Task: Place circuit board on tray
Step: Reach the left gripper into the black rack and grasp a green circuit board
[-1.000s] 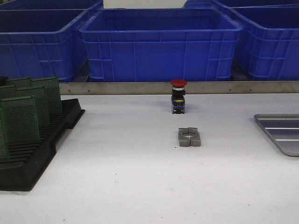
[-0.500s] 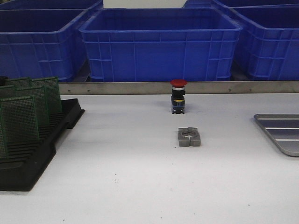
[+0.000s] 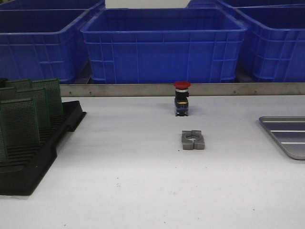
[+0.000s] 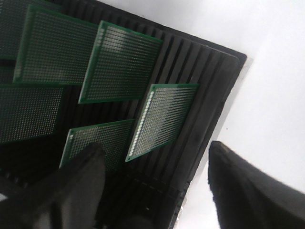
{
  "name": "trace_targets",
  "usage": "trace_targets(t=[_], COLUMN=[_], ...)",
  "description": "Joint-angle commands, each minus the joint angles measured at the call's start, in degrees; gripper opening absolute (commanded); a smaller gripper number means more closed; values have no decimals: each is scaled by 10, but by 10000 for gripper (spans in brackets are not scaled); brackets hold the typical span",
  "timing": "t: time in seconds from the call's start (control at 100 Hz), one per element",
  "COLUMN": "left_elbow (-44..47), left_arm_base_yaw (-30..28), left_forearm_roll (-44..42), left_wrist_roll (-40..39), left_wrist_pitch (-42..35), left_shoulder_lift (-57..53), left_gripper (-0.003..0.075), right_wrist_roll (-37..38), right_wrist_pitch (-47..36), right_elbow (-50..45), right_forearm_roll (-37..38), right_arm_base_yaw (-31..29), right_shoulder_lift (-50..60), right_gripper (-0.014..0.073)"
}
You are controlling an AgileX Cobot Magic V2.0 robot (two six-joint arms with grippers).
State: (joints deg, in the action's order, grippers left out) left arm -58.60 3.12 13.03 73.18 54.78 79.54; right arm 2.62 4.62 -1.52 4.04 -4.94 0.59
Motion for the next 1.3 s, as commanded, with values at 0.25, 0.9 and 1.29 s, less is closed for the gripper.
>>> trace_targets(t=[0.25,0.9,1.29], left_elbow=[-20,-20,-117], left_arm_base_yaw=[1,14,14], left_forearm_roll=[41,66,119], left_wrist_roll=[73,86,86], left_wrist_pitch=[-58,-21,156], left_shoulder_lift=[43,100,95], left_gripper=[439,43,-20], right_wrist_roll=[-2,-2,-2], right_wrist_pitch=[-46,-46,-46], right_elbow=[0,0,0], right_forearm_roll=[5,5,5], right_arm_base_yaw=[-5,-5,-5], right_shoulder_lift=[13,12,12], right_gripper=[-60,-60,-60])
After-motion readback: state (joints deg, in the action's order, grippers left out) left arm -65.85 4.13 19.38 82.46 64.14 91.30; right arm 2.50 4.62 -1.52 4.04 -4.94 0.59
